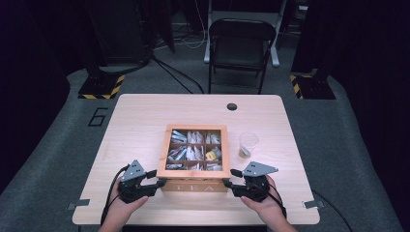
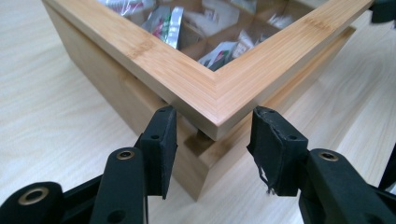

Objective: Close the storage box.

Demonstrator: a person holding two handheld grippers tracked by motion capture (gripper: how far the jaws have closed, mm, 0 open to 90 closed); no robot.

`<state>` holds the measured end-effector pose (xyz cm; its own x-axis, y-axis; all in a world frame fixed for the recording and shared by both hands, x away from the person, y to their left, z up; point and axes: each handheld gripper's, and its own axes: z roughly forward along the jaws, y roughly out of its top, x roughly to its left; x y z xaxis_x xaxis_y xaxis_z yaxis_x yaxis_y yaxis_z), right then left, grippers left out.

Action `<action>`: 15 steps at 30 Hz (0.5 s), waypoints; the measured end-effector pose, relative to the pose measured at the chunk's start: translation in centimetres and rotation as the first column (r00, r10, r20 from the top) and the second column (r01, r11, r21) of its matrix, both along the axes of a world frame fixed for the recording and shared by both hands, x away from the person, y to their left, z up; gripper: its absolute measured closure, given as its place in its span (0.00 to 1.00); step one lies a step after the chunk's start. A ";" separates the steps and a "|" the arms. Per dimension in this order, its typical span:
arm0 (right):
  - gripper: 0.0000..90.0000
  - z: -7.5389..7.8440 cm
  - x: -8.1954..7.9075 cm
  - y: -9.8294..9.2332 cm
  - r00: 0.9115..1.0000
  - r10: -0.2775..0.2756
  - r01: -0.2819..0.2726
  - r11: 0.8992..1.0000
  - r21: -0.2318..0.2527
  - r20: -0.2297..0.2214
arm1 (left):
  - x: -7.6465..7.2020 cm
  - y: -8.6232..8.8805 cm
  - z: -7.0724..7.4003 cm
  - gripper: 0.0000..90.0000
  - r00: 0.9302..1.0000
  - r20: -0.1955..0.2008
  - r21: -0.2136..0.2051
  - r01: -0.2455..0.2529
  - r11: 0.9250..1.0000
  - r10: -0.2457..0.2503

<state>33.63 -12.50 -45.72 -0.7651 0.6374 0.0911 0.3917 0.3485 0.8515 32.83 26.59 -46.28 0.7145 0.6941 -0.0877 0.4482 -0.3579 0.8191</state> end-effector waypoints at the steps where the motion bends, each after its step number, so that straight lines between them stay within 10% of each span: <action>1: 0.54 0.1 0.0 -0.1 1.000 0.000 0.000 1.000 0.024 -0.007 | -0.1 0.0 -0.1 0.57 1.000 -0.005 -0.004 0.000 1.000 0.000; 15: 0.53 -0.1 0.1 -0.9 1.000 -0.027 0.028 0.999 0.028 -0.011 | -0.9 0.7 0.1 0.55 1.000 -0.005 -0.016 0.011 1.000 -0.011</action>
<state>33.76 -13.41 -45.78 -0.7462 0.6553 0.1175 0.4099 0.3131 0.8567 31.98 27.32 -46.15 0.7216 0.6847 -0.1023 0.4487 -0.3501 0.8223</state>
